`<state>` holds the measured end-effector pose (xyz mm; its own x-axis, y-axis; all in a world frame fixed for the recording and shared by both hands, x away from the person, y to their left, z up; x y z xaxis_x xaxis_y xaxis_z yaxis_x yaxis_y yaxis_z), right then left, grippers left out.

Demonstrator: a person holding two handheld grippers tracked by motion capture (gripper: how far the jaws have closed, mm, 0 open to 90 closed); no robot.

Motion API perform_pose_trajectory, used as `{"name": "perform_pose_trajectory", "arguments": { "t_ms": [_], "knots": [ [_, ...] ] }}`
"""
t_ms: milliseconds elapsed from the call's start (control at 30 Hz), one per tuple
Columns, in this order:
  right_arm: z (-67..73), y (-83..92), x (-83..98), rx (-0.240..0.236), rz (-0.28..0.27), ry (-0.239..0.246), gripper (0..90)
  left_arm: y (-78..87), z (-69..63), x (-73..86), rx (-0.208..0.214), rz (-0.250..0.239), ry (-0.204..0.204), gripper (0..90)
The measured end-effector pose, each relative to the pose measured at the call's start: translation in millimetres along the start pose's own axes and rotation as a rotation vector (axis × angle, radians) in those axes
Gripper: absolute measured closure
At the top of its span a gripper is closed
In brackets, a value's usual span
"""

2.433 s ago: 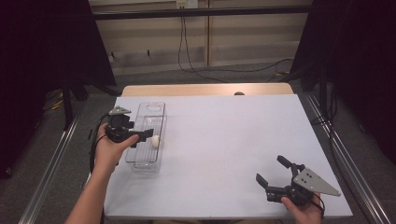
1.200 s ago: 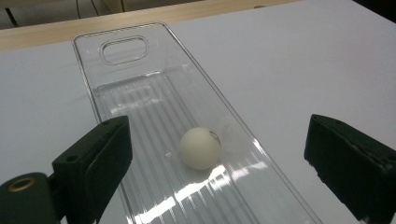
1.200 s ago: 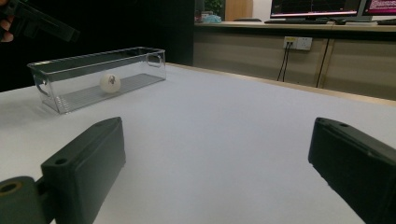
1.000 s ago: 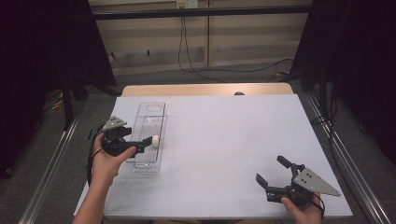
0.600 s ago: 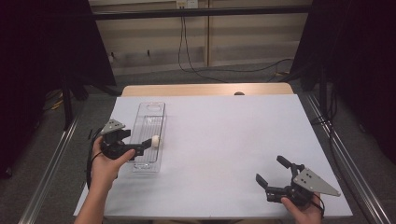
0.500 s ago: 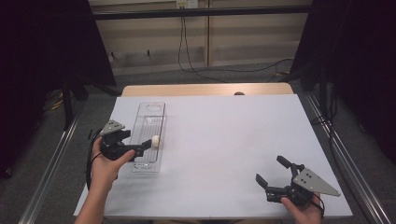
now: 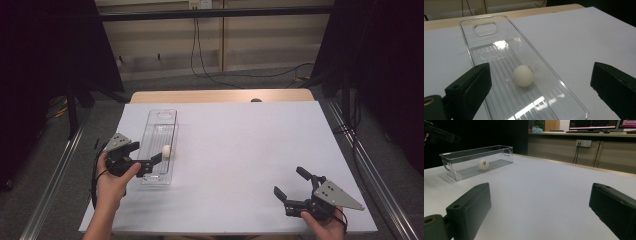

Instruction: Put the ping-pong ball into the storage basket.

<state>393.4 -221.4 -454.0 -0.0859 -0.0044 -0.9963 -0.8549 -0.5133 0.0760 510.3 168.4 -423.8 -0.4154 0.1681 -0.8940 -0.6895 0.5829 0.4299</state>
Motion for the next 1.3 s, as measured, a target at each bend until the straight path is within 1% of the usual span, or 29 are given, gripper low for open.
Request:
{"name": "perform_pose_trajectory", "arguments": {
  "t_ms": [33,67,100,133,167,233,267,300,367,400,433,467,500,567,600,633,667,733,800,867,967,1100,1167,1200,1233,1300],
  "knots": [
    [0.0,0.0,0.0,0.0,0.0,0.0,3.4,0.1,-0.8,-0.5,0.009,-0.012,0.002,3.6],
    [0.1,0.0,-0.1,0.0,0.0,0.0,3.4,0.7,-1.3,0.1,0.011,-0.009,0.002,3.5],
    [-0.2,0.0,-0.3,0.002,-0.002,-0.002,3.4,1.4,-0.8,0.7,-0.001,-0.008,0.003,3.6],
    [-0.1,-0.1,0.0,0.0,-0.001,0.002,3.3,1.5,-1.8,0.8,0.009,-0.015,0.007,3.6],
    [0.2,-0.3,-0.1,-0.002,-0.002,0.0,3.4,1.8,-2.3,1.3,0.011,-0.015,0.005,3.6],
    [0.4,-0.4,0.0,-0.002,-0.002,-0.001,3.4,2.6,-3.7,1.3,0.022,-0.03,0.004,3.6],
    [0.5,-0.4,0.0,-0.003,-0.002,-0.001,3.4,3.1,-3.1,2.4,0.01,-0.022,0.006,3.6],
    [0.6,-0.4,0.1,-0.003,-0.001,0.0,3.4,3.0,-4.1,2.7,0.025,-0.029,0.008,3.6],
    [0.5,-0.4,0.0,-0.002,-0.001,-0.001,3.4,3.4,-3.9,4.3,0.018,-0.027,0.01,3.6],
    [0.5,-0.4,0.0,-0.003,-0.001,0.0,3.3,3.5,-5.2,4.5,0.03,-0.035,0.015,3.6],
    [0.6,-0.4,0.0,-0.003,-0.002,-0.001,3.4,3.6,-5.2,5.4,0.026,-0.032,0.013,3.6],
    [0.6,-0.4,0.0,-0.003,-0.002,-0.003,3.4,3.5,-6.7,5.7,0.039,-0.04,0.014,3.6],
    [0.5,-0.4,0.2,-0.002,0.0,-0.002,3.3,3.7,-6.6,6.5,0.032,-0.039,0.013,3.6],
    [0.1,-0.3,0.4,-0.002,0.002,0.001,3.3,4.4,-7.9,7.2,0.044,-0.044,0.011,3.6],
    [0.3,-0.5,0.2,-0.001,0.001,-0.003,3.4,4.5,-8.3,7.3,0.044,-0.047,0.016,3.6],
    [0.8,-0.4,0.7,-0.007,0.004,0.002,3.4,5.0,-8.2,7.7,0.038,-0.045,0.012,3.5],
    [1.0,-0.4,0.6,-0.008,0.003,0.0,3.4,5.2,-9.2,7.5,0.047,-0.053,0.011,3.6],
    [0.9,-0.5,0.4,-0.006,0.002,0.001,3.4,5.9,-9.7,8.2,0.046,-0.054,0.015,3.6],
    [0.3,-0.4,0.2,-0.001,0.0,-0.003,3.4,6.4,-11.0,9.1,0.055,-0.057,0.014,3.6],
    [0.4,-0.4,0.1,-0.002,0.0,-0.004,3.4,7.2,-10.9,9.9,0.045,-0.06,0.013,3.6],
    [0.9,-0.5,0.5,-0.008,0.003,0.002,3.4,7.6,-12.4,10.9,0.055,-0.068,0.017,3.6],
    [0.9,-0.7,0.1,-0.006,-0.001,0.001,3.4,9.4,-12.4,12.7,0.058,-0.065,0.007,3.6],
    [0.5,-0.6,-0.3,0.0,-0.003,-0.005,3.3,9.2,-12.9,13.0,0.056,-0.075,0.017,3.6],
    [0.6,-0.5,0.0,-0.004,-0.002,-0.001,3.4,9.5,-13.3,13.7,0.064,-0.074,0.014,3.6],
    [0.5,-0.5,0.0,-0.003,-0.001,0.0,3.4,9.9,-12.6,14.3,0.058,-0.071,0.009,3.6],
    [0.4,-0.7,-0.1,-0.001,-0.002,-0.003,3.4,10.4,-13.2,13.8,0.051,-0.081,0.019,3.6]
  ]
}}
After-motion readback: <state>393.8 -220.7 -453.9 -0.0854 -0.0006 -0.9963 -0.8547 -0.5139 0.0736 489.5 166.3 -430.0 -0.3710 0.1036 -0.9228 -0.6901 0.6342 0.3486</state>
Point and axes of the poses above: each handheld gripper's, and its own axes: y roughly backward along the jaws, x roughly out of its underside, z roughly to its left, the point moved 10 cm from there along -y, roughly forward along the jaws, and after that the axes turned 4 degrees about -z, right-handed, at the moved point
